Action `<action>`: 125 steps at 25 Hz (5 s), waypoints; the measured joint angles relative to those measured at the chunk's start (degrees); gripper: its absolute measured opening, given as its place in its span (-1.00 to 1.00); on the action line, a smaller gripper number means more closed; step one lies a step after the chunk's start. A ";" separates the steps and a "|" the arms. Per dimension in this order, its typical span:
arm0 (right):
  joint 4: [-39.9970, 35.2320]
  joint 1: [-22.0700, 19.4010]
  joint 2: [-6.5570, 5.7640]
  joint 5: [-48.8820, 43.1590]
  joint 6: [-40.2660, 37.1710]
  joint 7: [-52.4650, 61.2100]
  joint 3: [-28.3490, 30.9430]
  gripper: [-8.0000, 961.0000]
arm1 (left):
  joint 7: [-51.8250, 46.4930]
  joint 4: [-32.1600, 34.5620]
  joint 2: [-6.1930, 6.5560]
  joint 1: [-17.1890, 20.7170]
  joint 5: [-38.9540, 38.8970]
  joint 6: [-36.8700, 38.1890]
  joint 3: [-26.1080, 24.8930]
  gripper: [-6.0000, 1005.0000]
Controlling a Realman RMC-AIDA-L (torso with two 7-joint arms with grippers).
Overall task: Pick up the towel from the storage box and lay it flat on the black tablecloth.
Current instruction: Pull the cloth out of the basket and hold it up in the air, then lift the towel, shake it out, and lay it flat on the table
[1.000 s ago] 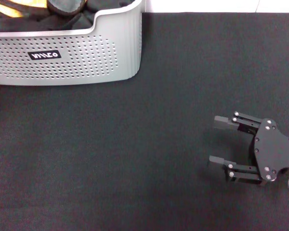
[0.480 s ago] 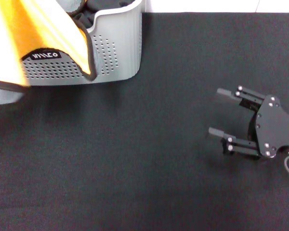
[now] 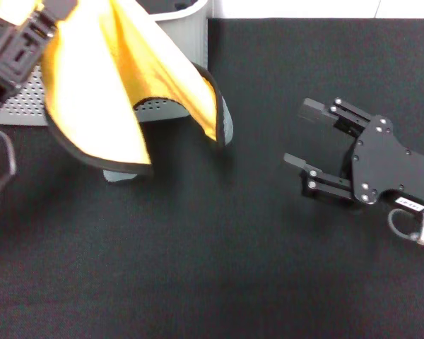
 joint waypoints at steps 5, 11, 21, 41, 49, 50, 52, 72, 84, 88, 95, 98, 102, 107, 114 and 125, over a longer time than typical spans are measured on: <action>0.02 0.10 0.13 11.80 -3.92 -3.73 -10.28 0.47 | 3.72 -5.92 0.00 -3.35 0.87 0.05 1.45 -0.83; 0.31 0.65 0.23 23.63 -9.24 -4.58 -18.30 0.46 | 6.70 -9.32 -0.34 -5.10 0.23 0.05 2.18 -0.82; 0.63 3.00 0.54 31.07 -16.06 -4.47 -25.29 0.45 | 9.81 -12.28 -0.59 -6.14 -0.50 0.17 1.97 -0.80; 0.59 3.45 0.54 34.45 -19.70 -4.81 -26.48 0.37 | 11.83 -12.40 -0.54 -6.68 -1.65 -0.45 1.99 -0.77; 0.21 2.85 0.53 35.62 -19.88 -4.69 -26.40 0.34 | 11.84 -12.41 -0.44 -6.63 -1.58 -0.40 2.08 -0.76; 0.21 2.62 0.54 36.09 -19.81 -4.80 -26.38 0.34 | 11.84 -12.41 -0.42 -6.60 -1.46 -0.38 2.09 -0.76; 0.16 2.45 0.54 36.60 -19.80 -4.85 -26.35 0.33 | 11.83 -12.41 -0.42 -6.57 -1.17 -0.34 2.10 -0.76; -0.35 1.75 0.54 38.73 -17.61 -6.16 -26.39 -0.53 | 11.84 -12.49 -0.40 -5.87 -0.33 -0.14 4.14 -0.73; -0.41 4.73 -4.49 38.65 -4.35 -4.94 -24.38 -0.94 | 16.35 -13.24 -0.17 -1.24 1.13 -0.59 7.22 -0.72; -0.36 5.26 -6.34 38.59 -0.28 -2.61 -22.52 -0.94 | 19.35 -15.62 -0.10 0.52 1.23 -1.91 7.25 -0.71; -0.34 5.29 -7.18 38.51 1.69 -0.30 -20.44 -0.94 | 22.03 -16.22 -0.21 2.62 0.75 -8.42 6.99 -0.70; -0.34 5.15 -7.20 38.50 2.11 0.60 -19.25 -0.94 | 22.29 -16.29 -0.21 2.58 0.73 -11.09 7.03 -0.70; -0.02 5.80 -7.80 37.44 2.38 2.36 -18.36 -0.94 | 23.78 -17.64 -0.32 1.84 1.08 -13.66 7.25 -0.69; 1.20 9.21 -9.90 30.14 3.12 7.58 -14.19 -0.94 | 25.98 -19.15 -0.41 0.47 2.67 -15.58 9.07 -0.68; 5.80 11.99 -12.26 11.79 3.75 20.33 4.51 -0.94 | 25.48 -19.22 -0.41 0.02 3.14 -13.24 10.99 -0.67; 24.34 12.59 -13.73 -16.67 7.92 44.08 28.29 -0.93 | 25.25 -14.74 0.12 1.87 3.43 3.36 11.04 -0.20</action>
